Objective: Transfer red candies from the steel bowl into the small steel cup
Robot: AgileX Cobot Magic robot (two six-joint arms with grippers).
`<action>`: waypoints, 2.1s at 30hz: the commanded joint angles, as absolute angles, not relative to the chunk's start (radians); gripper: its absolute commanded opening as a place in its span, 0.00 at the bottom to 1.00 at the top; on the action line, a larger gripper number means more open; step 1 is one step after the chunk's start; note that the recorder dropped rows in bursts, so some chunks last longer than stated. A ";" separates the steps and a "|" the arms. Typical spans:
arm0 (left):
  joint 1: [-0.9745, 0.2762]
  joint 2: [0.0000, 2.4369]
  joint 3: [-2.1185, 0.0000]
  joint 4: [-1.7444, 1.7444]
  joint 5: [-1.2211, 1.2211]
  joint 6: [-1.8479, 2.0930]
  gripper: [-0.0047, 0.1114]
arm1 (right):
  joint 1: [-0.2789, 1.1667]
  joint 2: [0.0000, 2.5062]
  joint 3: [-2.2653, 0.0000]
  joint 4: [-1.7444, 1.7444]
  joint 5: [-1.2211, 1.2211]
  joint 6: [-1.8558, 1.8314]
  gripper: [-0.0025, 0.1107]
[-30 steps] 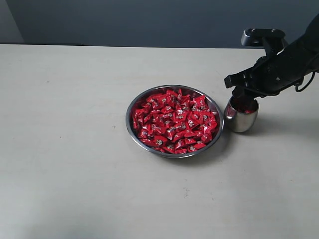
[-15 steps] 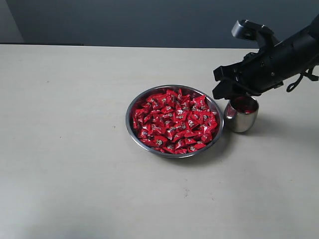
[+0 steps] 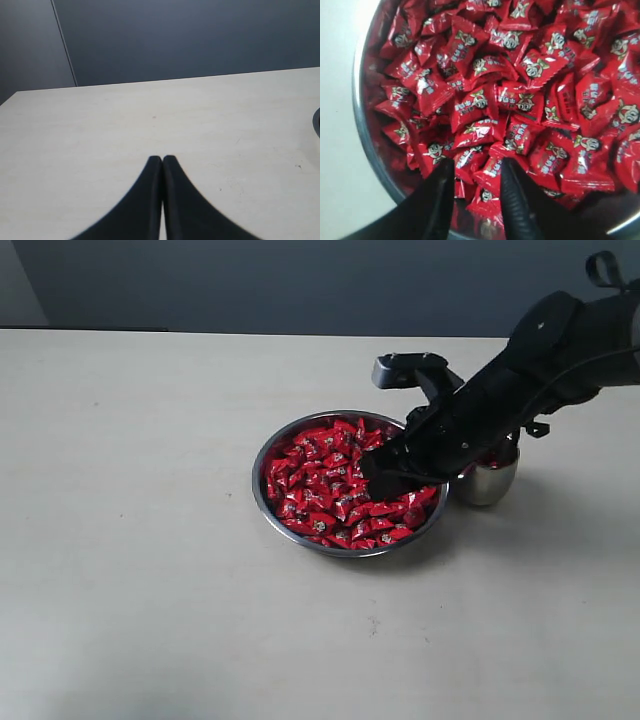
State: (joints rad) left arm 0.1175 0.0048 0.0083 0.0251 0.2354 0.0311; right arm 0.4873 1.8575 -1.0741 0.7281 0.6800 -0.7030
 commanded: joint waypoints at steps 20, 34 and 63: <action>0.120 0.000 0.000 0.027 0.231 0.029 0.04 | 0.492 2.033 -1.201 0.604 0.713 -0.630 0.30; 0.120 0.000 0.000 0.027 0.231 0.029 0.04 | 0.538 2.015 -1.224 0.559 0.749 -0.568 0.02; 0.120 0.000 0.000 0.027 0.231 0.029 0.04 | 0.520 2.000 -1.241 0.604 0.734 -0.545 0.01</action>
